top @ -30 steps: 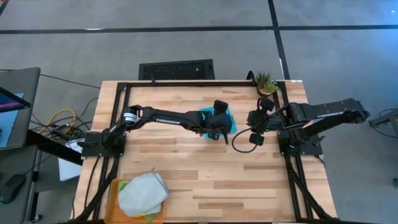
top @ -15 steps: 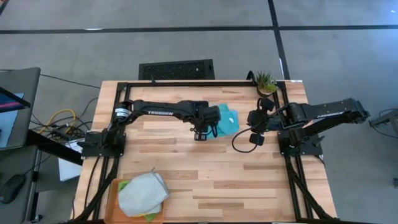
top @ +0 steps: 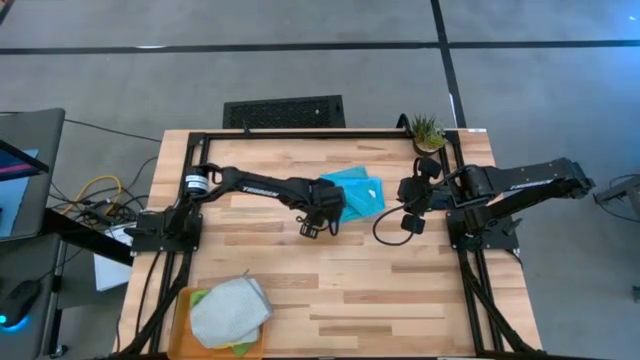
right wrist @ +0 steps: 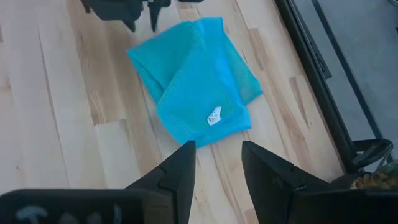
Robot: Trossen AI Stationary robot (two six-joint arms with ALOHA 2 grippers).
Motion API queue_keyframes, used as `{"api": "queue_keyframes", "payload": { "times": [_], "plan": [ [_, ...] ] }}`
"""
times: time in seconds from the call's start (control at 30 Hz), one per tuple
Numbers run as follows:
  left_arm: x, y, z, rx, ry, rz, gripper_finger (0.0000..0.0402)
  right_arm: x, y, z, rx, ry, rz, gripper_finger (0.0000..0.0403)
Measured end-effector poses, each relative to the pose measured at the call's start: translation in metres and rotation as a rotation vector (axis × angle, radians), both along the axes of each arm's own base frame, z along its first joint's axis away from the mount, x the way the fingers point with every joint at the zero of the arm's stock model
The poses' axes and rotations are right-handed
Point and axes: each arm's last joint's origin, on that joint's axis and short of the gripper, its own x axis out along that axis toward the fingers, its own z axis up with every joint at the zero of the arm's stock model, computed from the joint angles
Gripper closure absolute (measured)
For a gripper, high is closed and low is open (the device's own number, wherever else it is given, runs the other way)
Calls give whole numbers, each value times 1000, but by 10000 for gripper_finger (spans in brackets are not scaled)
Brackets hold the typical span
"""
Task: Fold microfiber towels
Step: Put the folded blue towel into the orange bin
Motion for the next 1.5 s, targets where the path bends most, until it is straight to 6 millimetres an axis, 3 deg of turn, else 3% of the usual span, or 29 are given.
{"api": "queue_keyframes", "payload": {
  "times": [0.17,0.4,0.93,1.3,1.4,1.5],
  "plan": [
    [3,-5,-7,112,-45,-55,258,0,0,0,0,-1,0,249],
    [5,-5,-5,136,-59,-89,258,0,0,0,0,-1,0,249],
    [7,20,-4,17,-127,-90,258,0,0,0,0,-1,-1,249],
    [11,29,-26,-49,-103,-61,259,0,0,0,0,-3,-1,249],
    [11,28,-30,-45,-85,-70,277,0,0,0,0,-2,-1,249],
    [11,26,-32,-35,-77,-62,330,0,0,0,0,-2,-1,249]
  ]
}}
